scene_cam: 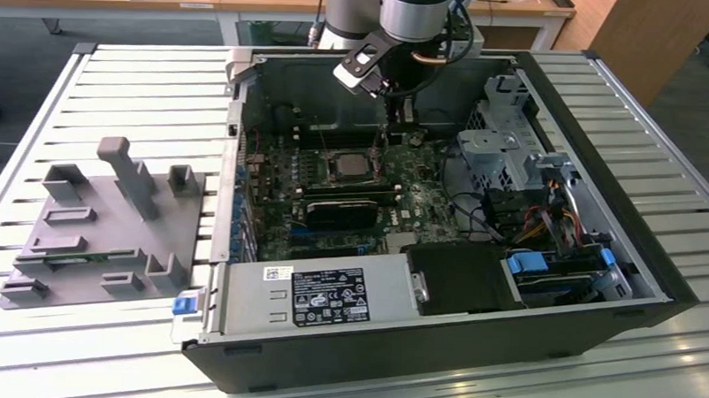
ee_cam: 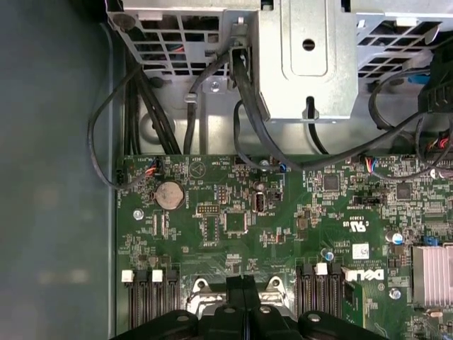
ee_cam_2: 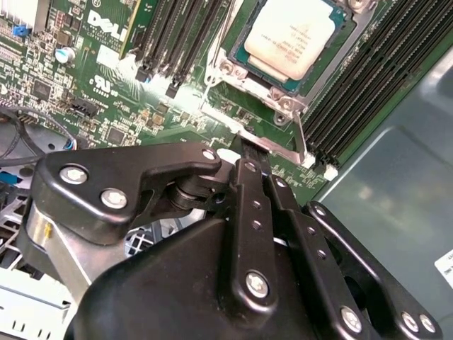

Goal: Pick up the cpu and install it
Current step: 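Close the cpu cover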

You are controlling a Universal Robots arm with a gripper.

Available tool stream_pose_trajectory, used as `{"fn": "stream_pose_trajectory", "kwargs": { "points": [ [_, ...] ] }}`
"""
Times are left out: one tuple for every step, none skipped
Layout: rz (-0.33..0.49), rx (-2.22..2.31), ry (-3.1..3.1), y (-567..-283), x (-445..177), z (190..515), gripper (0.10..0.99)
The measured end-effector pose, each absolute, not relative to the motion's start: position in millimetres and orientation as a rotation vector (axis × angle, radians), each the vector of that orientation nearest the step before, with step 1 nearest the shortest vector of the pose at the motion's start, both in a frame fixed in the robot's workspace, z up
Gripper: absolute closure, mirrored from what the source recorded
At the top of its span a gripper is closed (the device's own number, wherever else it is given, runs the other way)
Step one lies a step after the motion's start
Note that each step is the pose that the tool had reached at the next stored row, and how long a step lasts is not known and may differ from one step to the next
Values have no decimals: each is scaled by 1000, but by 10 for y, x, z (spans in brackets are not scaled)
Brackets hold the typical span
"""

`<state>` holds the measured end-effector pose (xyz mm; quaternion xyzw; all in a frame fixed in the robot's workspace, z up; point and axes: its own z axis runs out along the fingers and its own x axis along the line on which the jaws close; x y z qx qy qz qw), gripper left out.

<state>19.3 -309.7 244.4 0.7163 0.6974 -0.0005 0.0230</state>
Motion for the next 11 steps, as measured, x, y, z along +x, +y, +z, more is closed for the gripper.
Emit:
{"fn": "stream_pose_trajectory", "kwargs": {
  "points": [
    [-2, 2218, 2159, -3097, 184, 2444, 980],
    [-2, 2218, 2159, -3097, 176, 2444, 980],
    [-2, 2218, 2160, -3097, 170, 2445, 980],
    [-2, 2218, 2160, -3097, 165, 2444, 980],
    [-2, 2218, 2159, -3097, 161, 2444, 980],
    [-2, 2218, 2159, -3097, 158, 2443, 980],
    [-2, 2218, 2159, -3097, 154, 2442, 980],
    [-2, 2218, 2159, -3097, 150, 2441, 980],
    [-2, 2218, 2159, -3097, 146, 2439, 980],
    [-2, 2218, 2159, -3097, 143, 2438, 980],
    [-2, 2218, 2160, -3097, 141, 2436, 980]
  ]
}}
